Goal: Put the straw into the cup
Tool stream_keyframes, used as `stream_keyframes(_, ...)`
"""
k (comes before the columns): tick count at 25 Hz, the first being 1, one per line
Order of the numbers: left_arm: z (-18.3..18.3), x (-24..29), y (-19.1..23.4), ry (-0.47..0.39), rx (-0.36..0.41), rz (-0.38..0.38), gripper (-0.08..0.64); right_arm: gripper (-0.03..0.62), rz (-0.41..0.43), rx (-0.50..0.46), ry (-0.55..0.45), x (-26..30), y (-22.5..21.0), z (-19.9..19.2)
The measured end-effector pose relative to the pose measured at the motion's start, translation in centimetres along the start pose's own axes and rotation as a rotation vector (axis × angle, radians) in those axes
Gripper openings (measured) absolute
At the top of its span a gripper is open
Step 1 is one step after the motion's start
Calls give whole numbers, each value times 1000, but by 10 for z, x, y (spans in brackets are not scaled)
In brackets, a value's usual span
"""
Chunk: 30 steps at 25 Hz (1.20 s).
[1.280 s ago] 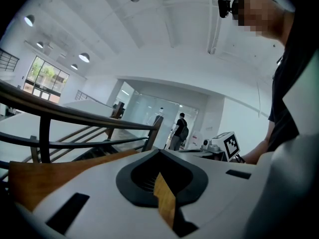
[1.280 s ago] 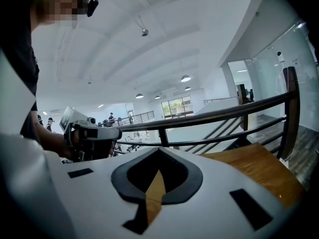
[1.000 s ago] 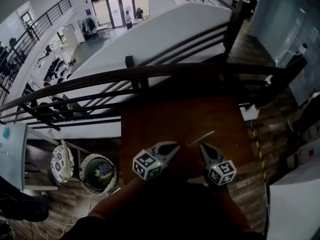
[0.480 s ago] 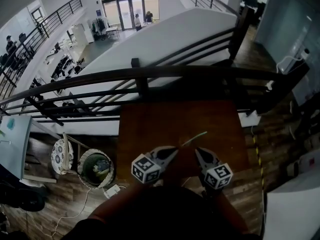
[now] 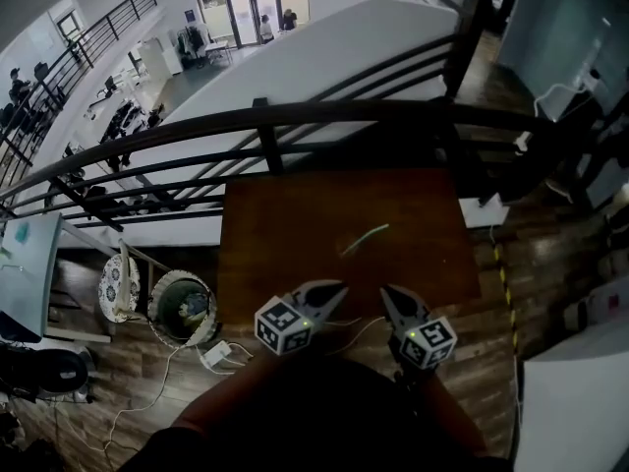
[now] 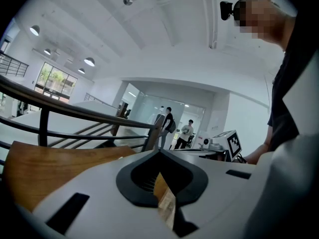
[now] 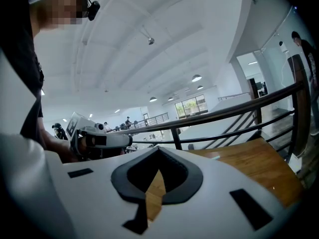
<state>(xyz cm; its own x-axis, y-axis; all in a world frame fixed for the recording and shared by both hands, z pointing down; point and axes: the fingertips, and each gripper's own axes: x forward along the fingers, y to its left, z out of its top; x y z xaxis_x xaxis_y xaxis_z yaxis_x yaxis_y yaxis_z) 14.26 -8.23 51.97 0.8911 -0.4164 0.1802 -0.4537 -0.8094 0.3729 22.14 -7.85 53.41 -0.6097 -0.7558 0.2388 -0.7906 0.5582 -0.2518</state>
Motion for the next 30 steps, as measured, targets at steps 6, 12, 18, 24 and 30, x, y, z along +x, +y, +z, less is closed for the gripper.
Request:
stream_keyframes(6,-21,1,-54,22,1,27,11,11,34,32,-4,-53,12,0)
stream_keyframes(12,-41,-20,-101,17,15,75,11,11,94,22,-17,-90,35,-18)
stream_keyframes(18,-48,-38,-134,-6,38,121,11,11,134,-12,-32,-124,55,-21)
stream_keyframes(24,-45,-50,-155,-48,53,148,11,11,174,-27,-39,-144,73,-23)
stream_keyframes(30,-51,-62,-174,-52,44,146,11,11,180,-34,-43,-155,87,-23)
